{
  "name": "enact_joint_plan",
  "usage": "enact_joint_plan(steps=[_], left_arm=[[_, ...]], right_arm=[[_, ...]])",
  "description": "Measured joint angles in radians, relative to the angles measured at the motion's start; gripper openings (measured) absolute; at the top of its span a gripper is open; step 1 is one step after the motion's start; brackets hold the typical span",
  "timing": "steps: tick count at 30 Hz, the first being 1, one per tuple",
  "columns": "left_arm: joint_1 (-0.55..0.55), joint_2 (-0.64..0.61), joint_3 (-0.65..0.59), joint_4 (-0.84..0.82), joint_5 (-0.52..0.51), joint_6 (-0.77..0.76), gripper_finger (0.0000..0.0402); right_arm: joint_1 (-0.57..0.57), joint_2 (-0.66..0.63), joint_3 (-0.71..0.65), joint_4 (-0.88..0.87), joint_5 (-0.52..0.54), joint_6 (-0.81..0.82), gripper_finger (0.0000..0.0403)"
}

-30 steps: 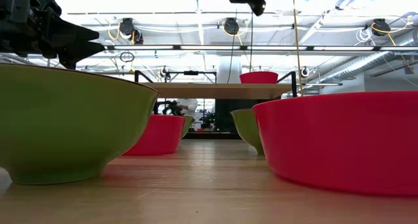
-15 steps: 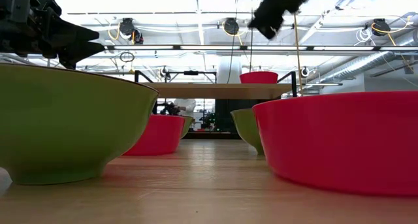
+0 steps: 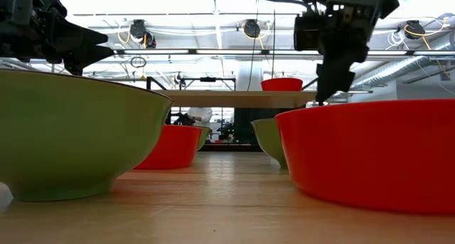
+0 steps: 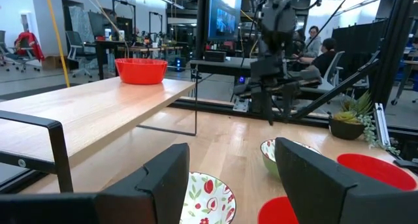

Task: Pick & Place Mini bowls
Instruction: Put the middle white patterned bowl on the shelf

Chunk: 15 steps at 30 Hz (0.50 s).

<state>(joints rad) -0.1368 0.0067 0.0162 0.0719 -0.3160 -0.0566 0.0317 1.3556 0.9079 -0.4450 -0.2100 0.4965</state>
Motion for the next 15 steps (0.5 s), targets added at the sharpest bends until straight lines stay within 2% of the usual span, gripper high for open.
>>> enact_joint_plan(steps=[8,15], left_arm=[[0.0,0.0,0.0,0.0,0.0,0.0,0.023],[0.0,0.0,0.0,0.0,0.0,0.0,0.023]], right_arm=[[0.056,0.02,-0.029,0.001,0.081,0.024,0.0128],[0.063,0.099,-0.038,0.045,0.08,0.041,0.0129]])
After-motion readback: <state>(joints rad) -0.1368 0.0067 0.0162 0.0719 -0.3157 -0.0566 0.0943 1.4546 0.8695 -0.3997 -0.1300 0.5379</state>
